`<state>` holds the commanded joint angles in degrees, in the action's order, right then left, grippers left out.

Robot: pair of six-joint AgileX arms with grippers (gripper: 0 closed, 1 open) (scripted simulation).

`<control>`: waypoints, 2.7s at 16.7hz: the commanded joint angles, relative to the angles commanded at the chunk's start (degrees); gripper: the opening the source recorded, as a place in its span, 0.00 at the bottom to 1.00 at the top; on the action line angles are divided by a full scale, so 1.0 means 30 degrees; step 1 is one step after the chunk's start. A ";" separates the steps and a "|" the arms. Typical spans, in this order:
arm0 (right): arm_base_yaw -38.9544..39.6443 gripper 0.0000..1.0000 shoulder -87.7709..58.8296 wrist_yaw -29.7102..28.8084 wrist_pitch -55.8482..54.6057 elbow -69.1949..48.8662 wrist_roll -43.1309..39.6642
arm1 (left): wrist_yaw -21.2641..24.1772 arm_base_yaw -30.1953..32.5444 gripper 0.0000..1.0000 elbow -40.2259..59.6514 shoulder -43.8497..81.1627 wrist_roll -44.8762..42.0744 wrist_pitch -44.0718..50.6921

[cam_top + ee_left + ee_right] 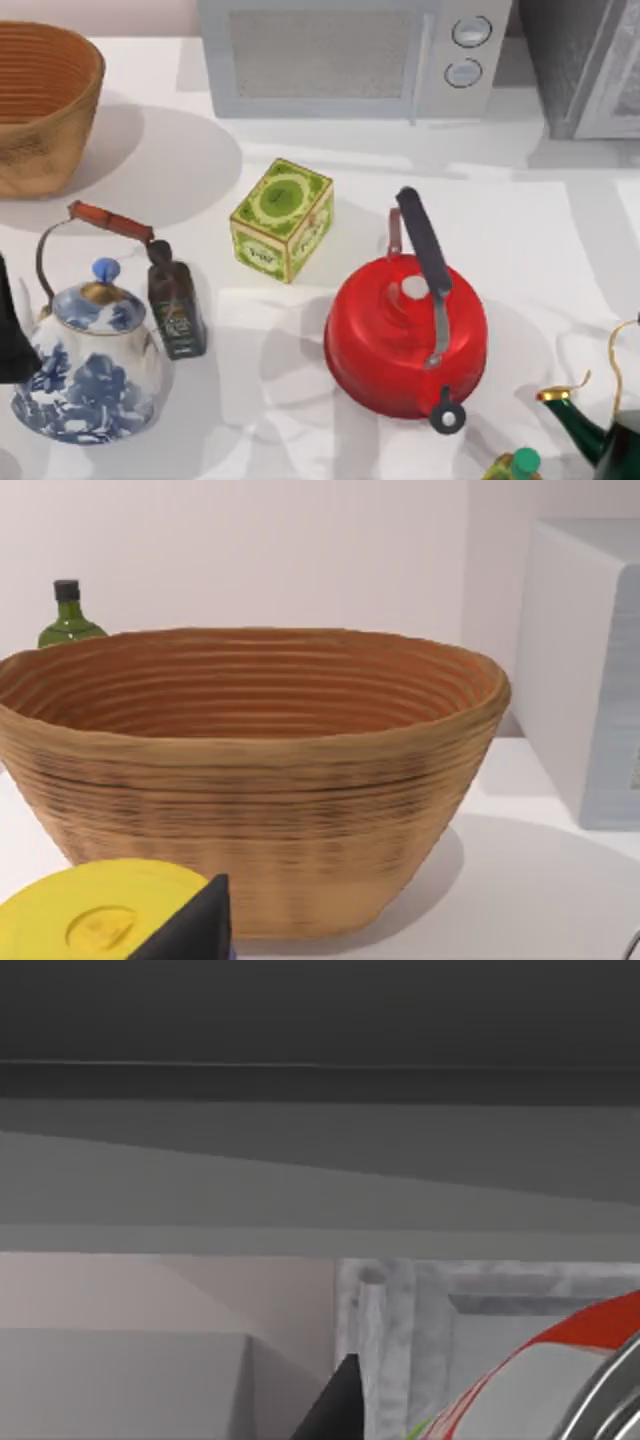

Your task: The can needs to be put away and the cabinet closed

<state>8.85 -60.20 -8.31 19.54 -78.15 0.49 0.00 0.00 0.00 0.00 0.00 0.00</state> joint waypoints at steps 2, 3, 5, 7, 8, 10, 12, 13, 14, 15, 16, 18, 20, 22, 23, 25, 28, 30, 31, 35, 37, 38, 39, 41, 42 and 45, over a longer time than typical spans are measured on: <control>0.0238 0.00 -0.2106 -0.0355 0.0618 -0.2949 0.0071 | 0.0000 0.0000 1.00 0.0000 0.0000 0.0000 0.0000; 0.0334 0.00 -0.3002 -0.0510 0.0878 -0.4155 0.0105 | 0.0000 0.0000 1.00 0.0000 0.0000 0.0000 0.0000; 0.0481 0.00 -0.4377 -0.0760 0.1288 -0.5980 0.0163 | 0.0000 0.0000 1.00 0.0000 0.0000 0.0000 0.0000; 0.0568 0.00 -0.5139 -0.0911 0.1536 -0.7013 0.0199 | 0.0000 0.0000 1.00 0.0000 0.0000 0.0000 0.0000; 0.0587 0.00 -0.5292 -0.0944 0.1592 -0.7234 0.0206 | 0.0000 0.0000 1.00 0.0000 0.0000 0.0000 0.0000; 0.0590 0.00 -0.5314 -0.0949 0.1601 -0.7267 0.0208 | 0.0000 0.0000 1.00 0.0000 0.0000 0.0000 0.0000; 0.0590 0.00 -0.5314 -0.0949 0.1601 -0.7267 0.0208 | 0.0000 0.0000 1.00 0.0000 0.0000 0.0000 0.0000; 0.0511 0.00 -0.5254 -0.0921 0.1572 -0.7198 0.0239 | 0.0000 0.0000 1.00 0.0000 0.0000 0.0000 0.0000; 0.0505 0.00 -0.5290 -0.0916 0.1600 -0.7239 0.0239 | 0.0000 0.0000 1.00 0.0000 0.0000 0.0000 0.0000; 0.0473 0.00 -0.5484 -0.0894 0.1739 -0.7458 0.0237 | 0.0000 0.0000 1.00 0.0000 0.0000 0.0000 0.0000; 0.0416 0.00 -0.5871 -0.0853 0.1973 -0.7893 0.0232 | 0.0000 0.0000 1.00 0.0000 0.0000 0.0000 0.0000; 0.0257 0.00 -0.7165 -0.0731 0.2575 -0.9349 0.0220 | 0.0000 0.0000 1.00 0.0000 0.0000 0.0000 0.0000; 0.0064 0.00 -0.9037 -0.0585 0.3187 -1.1586 0.0216 | 0.0000 0.0000 1.00 0.0000 0.0000 0.0000 0.0000; -0.0127 0.00 -1.1169 -0.0435 0.3730 -1.4580 0.0216 | 0.0000 0.0000 1.00 0.0000 0.0000 0.0000 0.0000; -0.0208 0.00 -1.2252 -0.0357 0.3977 -1.6344 0.0218 | 0.0000 0.0000 1.00 0.0000 0.0000 0.0000 0.0000; -0.0359 0.00 -1.4400 -0.0202 0.4474 -1.9842 0.0219 | 0.0000 0.0000 1.00 0.0000 0.0000 0.0000 0.0000; -0.0636 0.00 -1.7207 0.0056 0.5345 -2.3800 0.0209 | 0.0000 0.0000 1.00 0.0000 0.0000 0.0000 0.0000; -0.0851 0.00 -1.8677 0.0253 0.5931 -2.5502 0.0201 | 0.0000 0.0000 1.00 0.0000 0.0000 0.0000 0.0000; -0.0954 0.00 -1.9220 0.0345 0.6179 -2.6075 0.0200 | 0.0000 0.0000 1.00 0.0000 0.0000 0.0000 0.0000; -0.1093 0.00 -1.9763 0.0459 0.6481 -2.6644 0.0198 | 0.0000 0.0000 1.00 0.0000 0.0000 0.0000 0.0000; -0.1093 0.00 -1.9763 0.0459 0.6481 -2.6644 0.0198 | 0.0000 0.0000 1.00 0.0000 0.0000 0.0000 0.0000; -0.1093 0.08 -1.9763 0.0459 0.6481 -2.6644 0.0198 | 0.0000 0.0000 1.00 0.0000 0.0000 0.0000 0.0000; -0.1093 0.15 -1.9763 0.0459 0.6481 -2.6644 0.0198 | 0.0000 0.0000 1.00 0.0000 0.0000 0.0000 0.0000; -0.1093 0.30 -1.9763 0.0459 0.6481 -2.6644 0.0198 | 0.0000 0.0000 1.00 0.0000 0.0000 0.0000 0.0000; -0.1093 0.38 -1.9763 0.0459 0.6481 -2.6644 0.0198 | 0.0000 0.0000 1.00 0.0000 0.0000 0.0000 0.0000; -0.1093 0.60 -1.9763 0.0459 0.6481 -2.6644 0.0198 | 0.0000 0.0000 1.00 0.0000 0.0000 0.0000 0.0000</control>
<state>5.57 -119.49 -6.94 38.98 -158.08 1.09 0.00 0.00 0.00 0.00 0.00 0.00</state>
